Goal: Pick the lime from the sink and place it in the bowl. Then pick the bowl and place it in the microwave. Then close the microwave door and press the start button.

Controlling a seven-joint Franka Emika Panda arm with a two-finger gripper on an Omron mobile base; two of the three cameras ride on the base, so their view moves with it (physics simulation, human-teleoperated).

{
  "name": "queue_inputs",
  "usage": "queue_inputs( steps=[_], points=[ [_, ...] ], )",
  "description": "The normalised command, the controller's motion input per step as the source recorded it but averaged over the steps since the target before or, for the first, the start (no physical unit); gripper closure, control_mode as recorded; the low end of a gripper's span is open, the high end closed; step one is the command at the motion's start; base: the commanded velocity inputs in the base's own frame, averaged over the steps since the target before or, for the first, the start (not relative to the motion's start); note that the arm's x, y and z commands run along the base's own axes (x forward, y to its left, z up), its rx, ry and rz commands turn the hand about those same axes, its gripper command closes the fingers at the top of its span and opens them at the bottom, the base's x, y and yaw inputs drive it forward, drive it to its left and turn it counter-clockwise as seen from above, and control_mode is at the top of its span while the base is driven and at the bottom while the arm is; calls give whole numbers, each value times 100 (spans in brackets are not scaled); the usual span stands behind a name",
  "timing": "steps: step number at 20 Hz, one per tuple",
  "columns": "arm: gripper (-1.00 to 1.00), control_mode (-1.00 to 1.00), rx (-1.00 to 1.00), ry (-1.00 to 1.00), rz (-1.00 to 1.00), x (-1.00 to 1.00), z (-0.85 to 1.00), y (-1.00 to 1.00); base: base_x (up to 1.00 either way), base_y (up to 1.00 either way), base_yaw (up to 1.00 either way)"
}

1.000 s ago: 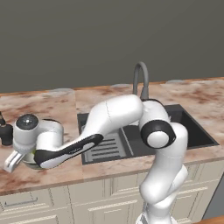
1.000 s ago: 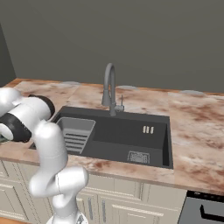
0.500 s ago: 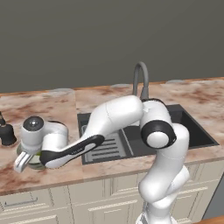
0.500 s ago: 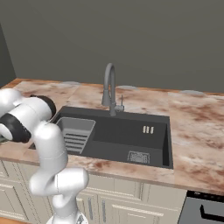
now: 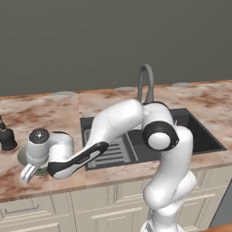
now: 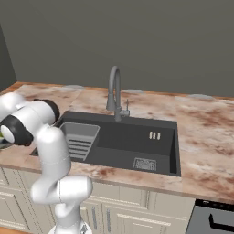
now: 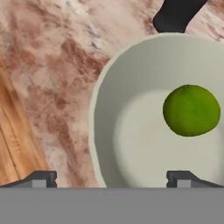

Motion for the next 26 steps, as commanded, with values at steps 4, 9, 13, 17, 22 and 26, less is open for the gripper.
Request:
queue_inputs(
  steps=[4, 9, 13, 17, 22, 26],
  points=[
    [-100, -100, -6, 0, 0, 10, -28, 0, 0, 0, 0],
    [-100, -100, -3, 0, 0, 7, -25, 0, 0, 0, 0],
    [100, -100, 0, 1, 0, 0, -13, 0, 0, 0, 0],
    [100, -100, 0, 11, 0, 4, 0, 0, 0, 0, 0],
    [100, -100, 0, 2, 0, -1, 12, -25, 0, 0, 0],
    [100, -100, -1, -3, 5, -40, 69, -60, 0, 0, 0]
  ],
)
